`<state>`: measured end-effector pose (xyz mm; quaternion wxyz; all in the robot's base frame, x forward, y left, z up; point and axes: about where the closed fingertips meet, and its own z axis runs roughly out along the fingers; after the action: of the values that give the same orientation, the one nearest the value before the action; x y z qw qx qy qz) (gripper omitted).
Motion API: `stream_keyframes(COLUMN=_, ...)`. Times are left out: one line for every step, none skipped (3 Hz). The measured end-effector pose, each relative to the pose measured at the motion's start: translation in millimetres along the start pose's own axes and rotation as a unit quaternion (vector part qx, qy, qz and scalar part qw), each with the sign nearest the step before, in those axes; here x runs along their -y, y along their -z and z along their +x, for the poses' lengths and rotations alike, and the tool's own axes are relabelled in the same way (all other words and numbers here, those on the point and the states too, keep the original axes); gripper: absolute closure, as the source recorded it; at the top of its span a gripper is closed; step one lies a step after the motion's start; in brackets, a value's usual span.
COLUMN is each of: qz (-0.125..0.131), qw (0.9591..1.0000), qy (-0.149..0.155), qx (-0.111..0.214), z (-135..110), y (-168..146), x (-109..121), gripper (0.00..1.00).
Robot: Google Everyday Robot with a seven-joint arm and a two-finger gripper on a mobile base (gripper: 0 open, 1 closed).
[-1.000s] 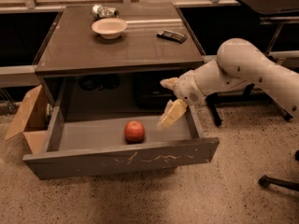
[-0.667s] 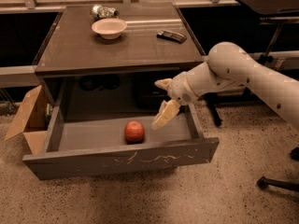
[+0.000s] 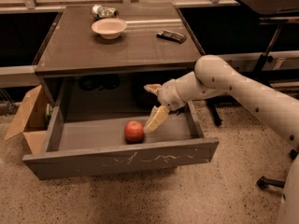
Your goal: Pick 7up can from middle drawer and place on counter
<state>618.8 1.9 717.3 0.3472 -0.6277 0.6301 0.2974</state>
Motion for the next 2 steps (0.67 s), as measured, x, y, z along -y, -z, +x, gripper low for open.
stream_keyframes(qz=-0.007, qw=0.9998, qy=0.018, qx=0.005, z=19, y=-30, x=3, gripper=0.0)
stream_keyframes(qz=-0.011, qw=0.9997, qy=0.022, qx=0.006, z=29, y=-44, x=3, gripper=0.0)
